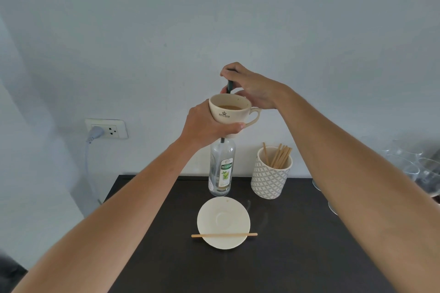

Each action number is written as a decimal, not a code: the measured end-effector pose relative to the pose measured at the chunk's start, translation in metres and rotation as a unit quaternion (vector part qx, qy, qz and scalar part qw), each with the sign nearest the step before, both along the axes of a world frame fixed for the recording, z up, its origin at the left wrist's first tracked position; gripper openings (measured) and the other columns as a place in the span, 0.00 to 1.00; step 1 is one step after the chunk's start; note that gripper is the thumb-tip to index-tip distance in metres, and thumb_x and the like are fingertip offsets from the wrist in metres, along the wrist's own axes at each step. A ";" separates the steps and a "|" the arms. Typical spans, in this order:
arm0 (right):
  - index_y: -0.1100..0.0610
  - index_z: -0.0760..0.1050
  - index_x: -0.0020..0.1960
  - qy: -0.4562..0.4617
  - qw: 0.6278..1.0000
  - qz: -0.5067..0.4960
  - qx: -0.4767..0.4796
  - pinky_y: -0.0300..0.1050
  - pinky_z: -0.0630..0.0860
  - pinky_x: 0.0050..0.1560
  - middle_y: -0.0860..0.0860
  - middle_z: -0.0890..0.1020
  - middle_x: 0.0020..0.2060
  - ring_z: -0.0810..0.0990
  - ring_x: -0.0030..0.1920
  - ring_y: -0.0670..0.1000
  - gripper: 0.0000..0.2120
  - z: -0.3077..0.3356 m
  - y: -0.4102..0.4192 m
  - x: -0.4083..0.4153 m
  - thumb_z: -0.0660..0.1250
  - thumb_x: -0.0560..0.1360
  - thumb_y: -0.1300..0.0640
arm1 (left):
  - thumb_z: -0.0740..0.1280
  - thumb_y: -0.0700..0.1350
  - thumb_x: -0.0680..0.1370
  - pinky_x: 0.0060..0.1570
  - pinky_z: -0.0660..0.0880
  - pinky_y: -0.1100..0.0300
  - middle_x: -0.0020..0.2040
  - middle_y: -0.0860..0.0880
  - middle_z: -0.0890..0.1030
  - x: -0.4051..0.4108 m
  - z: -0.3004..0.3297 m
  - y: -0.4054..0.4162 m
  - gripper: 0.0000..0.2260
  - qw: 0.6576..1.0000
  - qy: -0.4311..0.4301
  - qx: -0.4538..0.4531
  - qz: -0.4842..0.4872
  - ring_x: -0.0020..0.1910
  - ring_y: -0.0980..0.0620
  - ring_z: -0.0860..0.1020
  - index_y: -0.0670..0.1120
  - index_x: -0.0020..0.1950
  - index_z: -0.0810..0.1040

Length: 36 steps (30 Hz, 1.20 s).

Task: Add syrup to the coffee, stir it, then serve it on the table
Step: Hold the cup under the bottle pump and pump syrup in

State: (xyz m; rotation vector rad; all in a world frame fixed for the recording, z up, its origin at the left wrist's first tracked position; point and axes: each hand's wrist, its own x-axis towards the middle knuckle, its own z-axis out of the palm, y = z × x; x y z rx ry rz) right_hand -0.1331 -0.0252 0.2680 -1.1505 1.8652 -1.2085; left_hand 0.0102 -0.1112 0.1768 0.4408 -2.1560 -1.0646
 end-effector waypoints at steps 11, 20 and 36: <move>0.47 0.68 0.64 -0.015 1.000 -0.004 0.013 0.44 0.75 0.36 0.55 0.82 0.51 0.78 0.41 0.53 0.14 0.006 0.003 0.002 0.61 0.82 0.42 | 0.82 0.57 0.62 0.47 0.81 0.63 0.50 0.59 0.83 0.001 -0.003 0.000 0.31 1.000 0.003 -0.009 -0.004 0.49 0.62 0.81 0.53 0.62 0.78; 0.46 0.69 0.63 -0.008 1.000 -0.002 0.002 0.45 0.75 0.40 0.53 0.82 0.48 0.79 0.42 0.53 0.13 0.002 0.003 0.001 0.63 0.81 0.42 | 0.82 0.58 0.61 0.48 0.81 0.60 0.50 0.59 0.83 -0.001 -0.001 0.000 0.31 1.000 0.002 0.004 -0.009 0.49 0.62 0.81 0.53 0.62 0.79; 0.46 0.71 0.62 -0.036 0.999 0.002 0.011 0.46 0.76 0.41 0.55 0.82 0.52 0.77 0.43 0.55 0.13 0.005 0.004 -0.002 0.63 0.81 0.42 | 0.82 0.54 0.63 0.39 0.79 0.68 0.49 0.58 0.83 0.002 -0.002 0.002 0.30 1.000 0.009 0.009 -0.020 0.45 0.65 0.80 0.52 0.62 0.78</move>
